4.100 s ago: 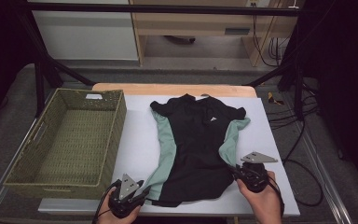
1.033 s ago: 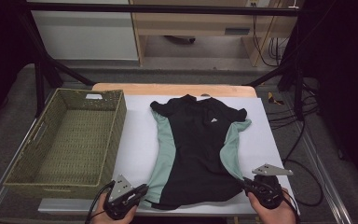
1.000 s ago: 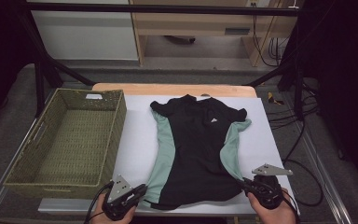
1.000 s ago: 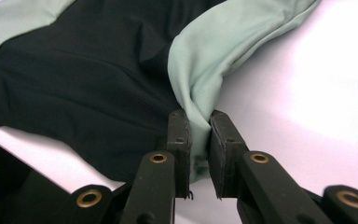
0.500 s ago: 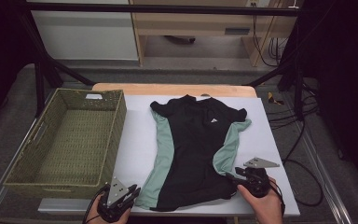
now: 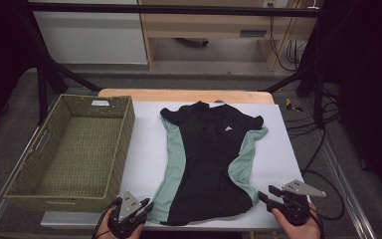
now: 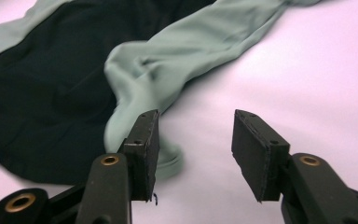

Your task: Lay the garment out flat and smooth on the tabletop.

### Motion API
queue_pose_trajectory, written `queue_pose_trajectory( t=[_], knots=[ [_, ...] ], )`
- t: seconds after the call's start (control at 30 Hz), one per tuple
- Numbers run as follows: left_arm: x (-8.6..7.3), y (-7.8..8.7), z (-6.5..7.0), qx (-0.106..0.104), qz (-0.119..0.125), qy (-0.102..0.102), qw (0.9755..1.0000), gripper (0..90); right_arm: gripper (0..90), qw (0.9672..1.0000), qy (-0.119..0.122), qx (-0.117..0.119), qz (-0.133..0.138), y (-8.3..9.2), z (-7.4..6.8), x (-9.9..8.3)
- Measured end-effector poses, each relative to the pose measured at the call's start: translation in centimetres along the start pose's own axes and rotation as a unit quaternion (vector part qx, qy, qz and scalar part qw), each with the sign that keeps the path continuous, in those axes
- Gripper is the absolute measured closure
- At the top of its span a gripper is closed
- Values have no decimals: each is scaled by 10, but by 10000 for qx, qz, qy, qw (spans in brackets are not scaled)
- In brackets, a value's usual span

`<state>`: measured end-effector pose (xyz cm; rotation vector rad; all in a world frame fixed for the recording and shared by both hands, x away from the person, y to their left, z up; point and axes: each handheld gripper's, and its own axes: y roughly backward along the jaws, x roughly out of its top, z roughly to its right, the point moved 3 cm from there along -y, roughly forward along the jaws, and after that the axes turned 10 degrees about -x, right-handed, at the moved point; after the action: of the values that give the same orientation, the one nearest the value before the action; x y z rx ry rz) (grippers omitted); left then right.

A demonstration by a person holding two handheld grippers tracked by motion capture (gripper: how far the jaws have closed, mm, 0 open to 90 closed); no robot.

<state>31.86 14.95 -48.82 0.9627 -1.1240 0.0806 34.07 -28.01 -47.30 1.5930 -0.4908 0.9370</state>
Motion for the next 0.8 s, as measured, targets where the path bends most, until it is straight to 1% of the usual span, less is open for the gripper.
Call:
queue_pose_trajectory(
  t=[0.07,0.17,0.23,0.33,0.4,0.47,0.5,0.57,0.63,0.7,0.8],
  knots=[
    [0,-1,0,-39,-7,6,10000,763,505,9999,53,118,-54,-2,-4,-3],
    [-1,-4,3,-99,-42,2,9999,744,505,9996,95,231,-120,-8,-9,-4],
    [-2,-7,5,-125,-93,-22,9999,722,520,9992,113,319,-205,-16,-11,-3],
    [-2,-10,6,-126,-142,-48,9998,696,551,9981,258,391,-393,-29,-17,-1],
    [-3,-11,5,-117,-185,-49,9997,689,588,9973,356,368,-534,-37,-20,1],
    [-3,-12,4,-122,-203,-35,9997,686,629,9970,420,271,-594,-42,-23,2],
    [-3,-12,4,-121,-200,-28,9997,685,688,9969,456,221,-605,-43,-23,3],
    [-3,-12,4,-119,-200,-29,9997,683,760,9968,448,177,-643,-43,-22,4],
    [-3,-12,4,-112,-209,-33,9997,678,801,9965,497,159,-648,-42,-21,4],
    [-3,-12,3,-111,-207,-28,9997,676,851,9968,459,176,-625,-42,-20,4],
    [-3,-11,3,-101,-196,-25,9998,673,874,9969,418,222,-625,-40,-18,4]
  ],
)
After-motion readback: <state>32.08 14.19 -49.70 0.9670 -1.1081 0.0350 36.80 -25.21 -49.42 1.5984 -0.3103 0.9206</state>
